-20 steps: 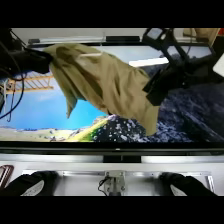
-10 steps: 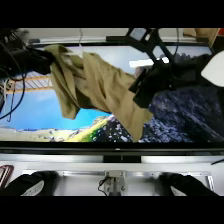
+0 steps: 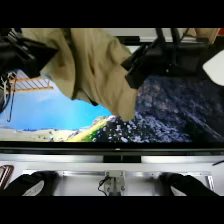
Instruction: Fold the shirts.
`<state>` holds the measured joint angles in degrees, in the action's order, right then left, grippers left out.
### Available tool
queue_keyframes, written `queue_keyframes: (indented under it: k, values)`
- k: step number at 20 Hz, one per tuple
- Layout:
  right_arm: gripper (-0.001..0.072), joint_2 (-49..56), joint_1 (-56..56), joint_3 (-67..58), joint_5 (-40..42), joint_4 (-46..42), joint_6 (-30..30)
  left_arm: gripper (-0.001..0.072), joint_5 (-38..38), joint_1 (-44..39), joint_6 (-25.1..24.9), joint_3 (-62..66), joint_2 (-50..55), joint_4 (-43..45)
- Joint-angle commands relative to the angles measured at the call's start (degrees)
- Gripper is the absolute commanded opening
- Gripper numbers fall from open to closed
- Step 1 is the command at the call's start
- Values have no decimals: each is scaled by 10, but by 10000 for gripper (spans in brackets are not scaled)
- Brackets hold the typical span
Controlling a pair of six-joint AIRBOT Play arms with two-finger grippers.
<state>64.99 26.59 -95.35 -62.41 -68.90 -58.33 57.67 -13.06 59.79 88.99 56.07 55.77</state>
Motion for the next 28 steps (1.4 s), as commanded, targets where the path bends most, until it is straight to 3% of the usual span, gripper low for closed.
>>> queue_keyframes:
  k: [1,2,3,5,9,13,18,20,24,28]
  values:
    - [60,-4,0,-22,22,-2,-43,436,-35,25,-6,39,-2,30]
    - [61,-6,0,-31,19,-12,-71,510,-54,35,-6,46,-2,31]
    - [61,-7,0,-40,19,-28,-101,536,-69,38,-5,50,-2,31]
    - [61,-7,0,-59,21,-74,-137,536,-84,35,-5,50,-2,28]
    - [61,-7,0,-82,24,-265,-255,535,-83,34,-5,50,-2,9]
    - [61,-7,0,-113,30,-398,-321,534,-80,34,-5,50,0,1]
    - [61,-7,0,-151,28,-534,-352,534,-69,34,-5,49,4,1]
    - [61,-7,-16,-173,27,-581,-395,533,-63,34,-5,49,6,1]
    - [62,-30,-116,-190,7,-581,-415,533,-60,34,-5,49,14,2]
    - [62,-63,-230,-190,-62,-580,-372,533,-60,34,-5,49,23,1]
